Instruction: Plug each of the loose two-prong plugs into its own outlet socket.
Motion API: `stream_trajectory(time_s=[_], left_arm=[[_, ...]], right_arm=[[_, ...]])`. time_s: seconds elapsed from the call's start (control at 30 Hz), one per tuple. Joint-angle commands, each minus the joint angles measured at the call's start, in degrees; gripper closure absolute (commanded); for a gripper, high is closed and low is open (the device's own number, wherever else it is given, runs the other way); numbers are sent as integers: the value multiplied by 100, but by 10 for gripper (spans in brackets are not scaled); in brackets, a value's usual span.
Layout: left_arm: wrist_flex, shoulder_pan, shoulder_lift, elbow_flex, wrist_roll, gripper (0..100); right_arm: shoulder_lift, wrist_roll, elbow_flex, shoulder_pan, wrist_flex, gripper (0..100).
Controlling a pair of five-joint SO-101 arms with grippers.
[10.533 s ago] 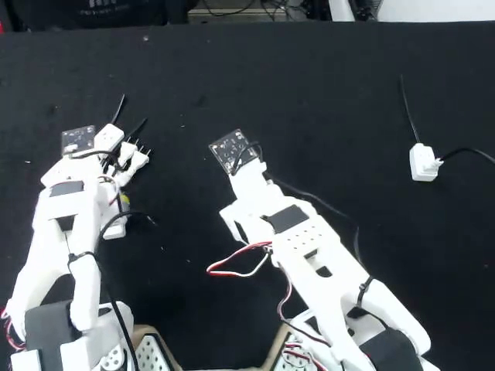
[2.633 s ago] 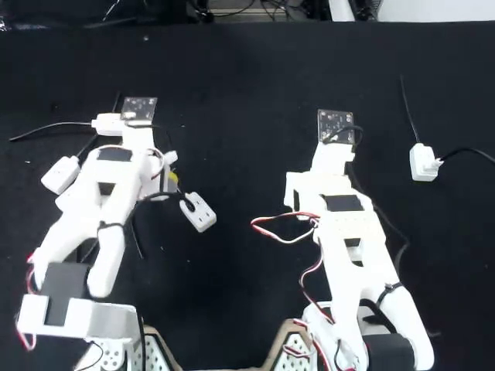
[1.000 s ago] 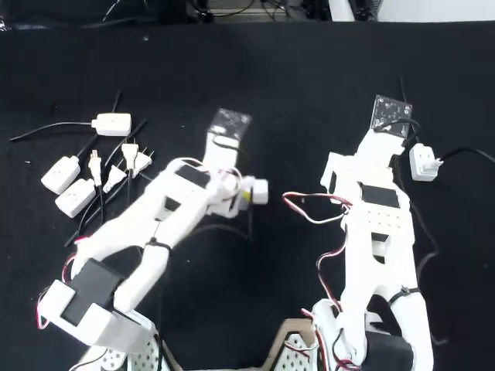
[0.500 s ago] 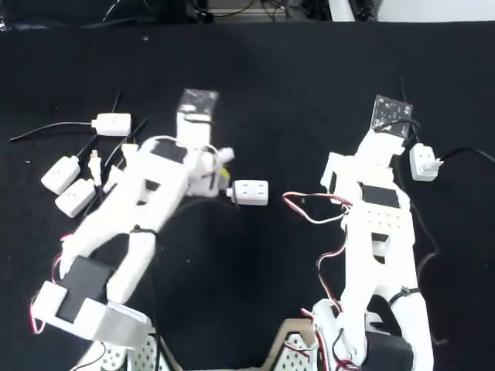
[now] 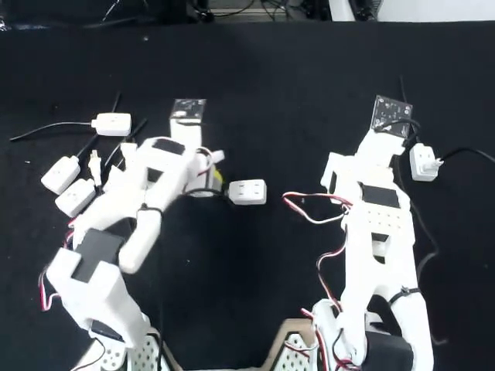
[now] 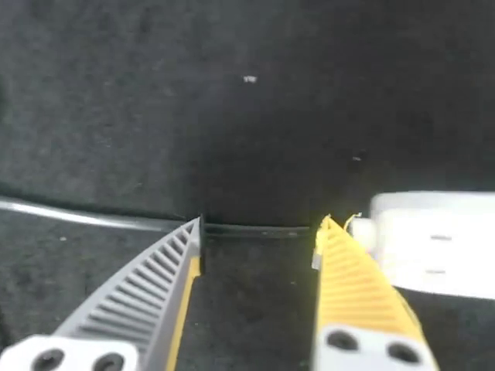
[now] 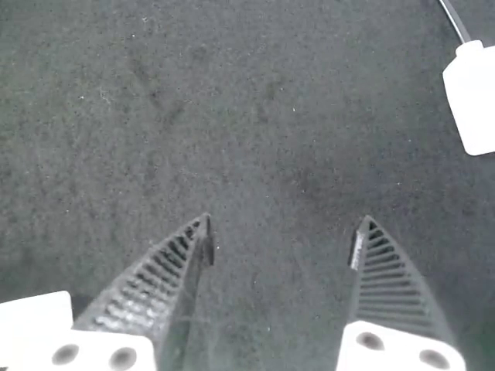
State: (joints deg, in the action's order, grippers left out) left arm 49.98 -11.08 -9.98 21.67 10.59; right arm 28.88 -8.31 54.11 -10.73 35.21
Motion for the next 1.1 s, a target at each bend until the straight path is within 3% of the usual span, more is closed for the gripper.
stream_trajectory(time_s=[0.0,0.2,0.57,0.77,1.07], left_arm=[[413,532,-273,-391,70,769],[1152,1042,-123,-910,-9,769],[2479,2079,501,-2097,-1310,767],[2497,2651,26,-2097,-1714,769],[2312,2571,-695,-1930,-1705,770]], right_arm=[[154,-26,-57,97,18,730],[154,-35,-57,105,18,730],[154,-35,-57,105,18,730],[154,-35,-57,105,18,730],[154,-35,-57,105,18,730]])
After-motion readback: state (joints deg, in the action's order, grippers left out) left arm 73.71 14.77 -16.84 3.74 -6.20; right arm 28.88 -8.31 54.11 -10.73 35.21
